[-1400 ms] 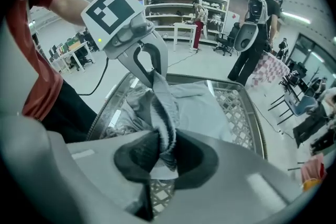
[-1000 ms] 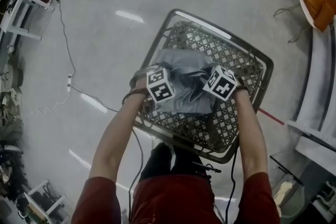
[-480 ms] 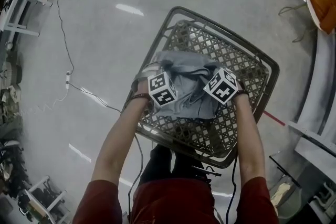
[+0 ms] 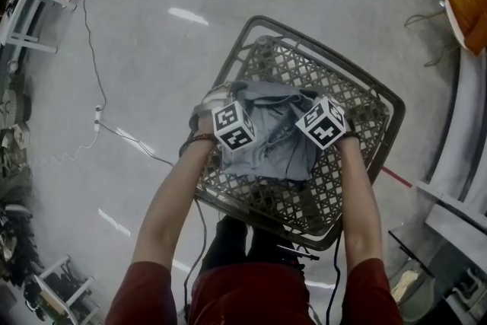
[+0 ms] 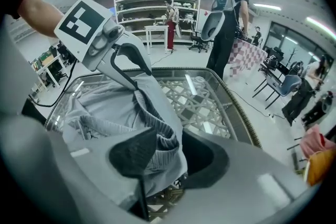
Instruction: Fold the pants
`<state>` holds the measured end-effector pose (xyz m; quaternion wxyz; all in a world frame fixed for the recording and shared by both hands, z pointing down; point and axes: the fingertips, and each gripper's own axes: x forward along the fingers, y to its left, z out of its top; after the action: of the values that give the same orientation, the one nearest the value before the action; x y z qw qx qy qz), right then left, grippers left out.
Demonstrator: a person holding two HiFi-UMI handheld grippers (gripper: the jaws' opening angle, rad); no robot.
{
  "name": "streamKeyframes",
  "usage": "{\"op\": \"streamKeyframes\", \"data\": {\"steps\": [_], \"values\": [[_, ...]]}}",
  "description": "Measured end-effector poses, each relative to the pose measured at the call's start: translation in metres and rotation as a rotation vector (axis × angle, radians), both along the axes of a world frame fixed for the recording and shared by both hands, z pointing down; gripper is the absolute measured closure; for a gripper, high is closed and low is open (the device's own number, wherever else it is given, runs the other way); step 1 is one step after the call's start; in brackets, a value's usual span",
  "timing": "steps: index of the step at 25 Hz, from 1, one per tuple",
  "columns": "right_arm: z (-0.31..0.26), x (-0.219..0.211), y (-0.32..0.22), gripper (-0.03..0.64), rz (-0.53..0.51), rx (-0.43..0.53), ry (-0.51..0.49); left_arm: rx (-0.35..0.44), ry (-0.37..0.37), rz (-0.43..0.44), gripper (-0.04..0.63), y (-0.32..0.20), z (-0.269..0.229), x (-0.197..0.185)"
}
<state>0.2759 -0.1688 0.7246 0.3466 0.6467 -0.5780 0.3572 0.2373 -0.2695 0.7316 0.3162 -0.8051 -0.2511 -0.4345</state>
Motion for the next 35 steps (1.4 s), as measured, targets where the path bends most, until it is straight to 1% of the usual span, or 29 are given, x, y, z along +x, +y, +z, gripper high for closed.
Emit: {"op": "streamKeyframes", "data": {"steps": [4, 8, 11, 13, 15, 17, 20, 23, 26, 28, 29, 30, 31, 33, 35], "values": [[0.005, 0.010, -0.002, 0.472, 0.027, 0.005, 0.018, 0.000, 0.055, -0.050, 0.405, -0.007, -0.004, 0.017], [0.003, 0.012, -0.006, 0.471, 0.035, 0.023, 0.033, 0.002, 0.055, -0.073, 0.407, -0.014, -0.001, 0.027], [-0.017, 0.010, -0.009, 0.471, 0.037, 0.082, 0.061, 0.014, 0.065, -0.073, 0.405, -0.016, -0.005, 0.033], [-0.032, 0.003, -0.009, 0.471, 0.016, 0.119, 0.068, 0.010, 0.086, -0.075, 0.405, -0.015, -0.011, 0.034], [-0.043, -0.012, -0.011, 0.471, -0.039, 0.127, 0.066, -0.008, 0.132, -0.092, 0.404, -0.015, -0.023, 0.031], [-0.048, -0.032, -0.016, 0.471, -0.108, 0.125, 0.042, -0.048, 0.192, -0.134, 0.405, -0.017, -0.038, 0.027], [-0.049, -0.063, -0.025, 0.471, -0.218, 0.102, -0.011, -0.127, 0.301, -0.229, 0.405, -0.019, -0.066, 0.018], [-0.034, -0.091, -0.032, 0.471, -0.343, 0.021, -0.041, -0.224, 0.432, -0.348, 0.411, -0.024, -0.095, 0.003], [-0.016, -0.108, -0.038, 0.471, -0.425, -0.061, -0.065, -0.316, 0.527, -0.448, 0.413, -0.030, -0.117, -0.017], [-0.007, -0.115, -0.039, 0.471, -0.464, -0.103, -0.075, -0.366, 0.590, -0.494, 0.459, -0.029, -0.129, -0.031], [-0.004, -0.117, -0.040, 0.471, -0.481, -0.120, -0.077, -0.387, 0.619, -0.507, 0.497, -0.028, -0.134, -0.039], [-0.001, -0.119, -0.040, 0.488, -0.495, -0.135, -0.078, -0.407, 0.641, -0.512, 0.560, -0.025, -0.138, -0.046], [0.001, -0.121, -0.040, 0.494, -0.507, -0.151, -0.080, -0.424, 0.658, -0.514, 0.591, -0.022, -0.141, -0.052], [0.005, -0.124, -0.040, 0.539, -0.527, -0.180, -0.086, -0.448, 0.687, -0.513, 0.591, -0.018, -0.148, -0.063], [0.007, -0.127, -0.037, 0.589, -0.542, -0.208, -0.100, -0.460, 0.706, -0.535, 0.591, -0.016, -0.153, -0.071]]}}
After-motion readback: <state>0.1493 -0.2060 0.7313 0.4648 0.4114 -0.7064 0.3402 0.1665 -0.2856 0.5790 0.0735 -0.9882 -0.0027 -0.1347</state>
